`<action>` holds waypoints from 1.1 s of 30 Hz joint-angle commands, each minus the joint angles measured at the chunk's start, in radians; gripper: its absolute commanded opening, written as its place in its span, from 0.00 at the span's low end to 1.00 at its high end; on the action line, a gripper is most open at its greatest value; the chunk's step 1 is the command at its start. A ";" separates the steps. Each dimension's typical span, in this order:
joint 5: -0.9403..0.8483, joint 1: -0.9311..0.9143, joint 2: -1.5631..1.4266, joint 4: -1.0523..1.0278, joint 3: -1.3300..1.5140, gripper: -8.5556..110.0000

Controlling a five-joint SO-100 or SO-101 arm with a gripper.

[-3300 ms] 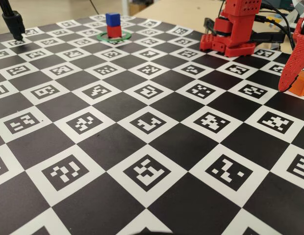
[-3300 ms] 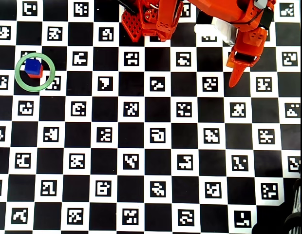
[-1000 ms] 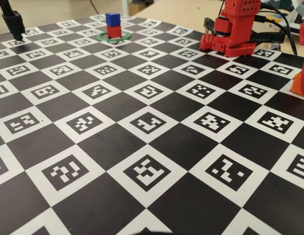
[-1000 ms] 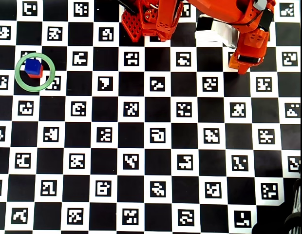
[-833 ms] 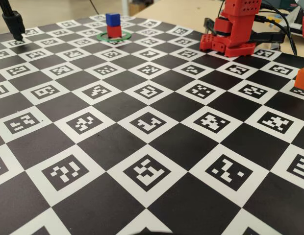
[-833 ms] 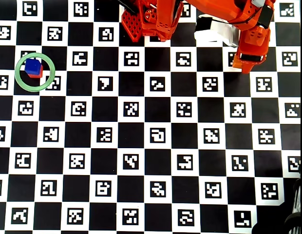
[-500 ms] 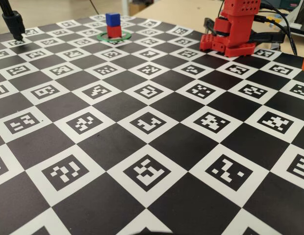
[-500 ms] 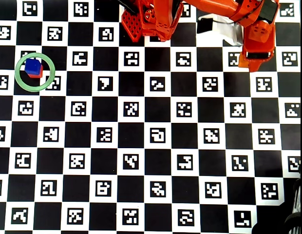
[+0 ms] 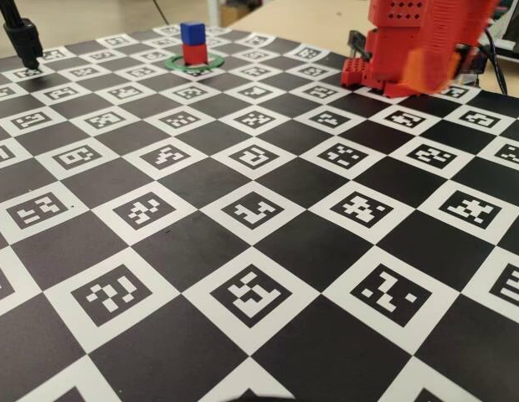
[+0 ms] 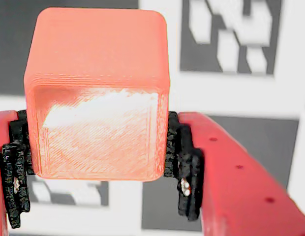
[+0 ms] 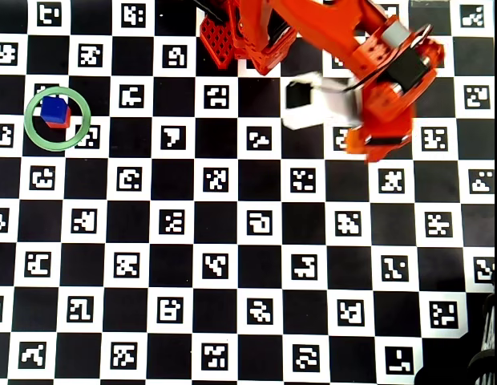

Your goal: Grab the red cube then put it in the green circle then put the blue cube on top and finally the orange cube on top

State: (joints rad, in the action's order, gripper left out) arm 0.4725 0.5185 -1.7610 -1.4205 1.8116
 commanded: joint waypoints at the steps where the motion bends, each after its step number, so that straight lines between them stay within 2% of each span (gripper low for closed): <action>1: -0.219 -0.206 -0.109 -0.018 -0.107 0.19; 16: -0.851 -0.896 -0.012 -0.048 -0.325 0.19; 23: -1.060 -1.124 0.020 -0.078 -0.407 0.19; 33: -1.273 -1.384 0.213 -0.236 -0.753 0.19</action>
State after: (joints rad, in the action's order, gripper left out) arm -0.7332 -0.7854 -1.5493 -1.6368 1.2011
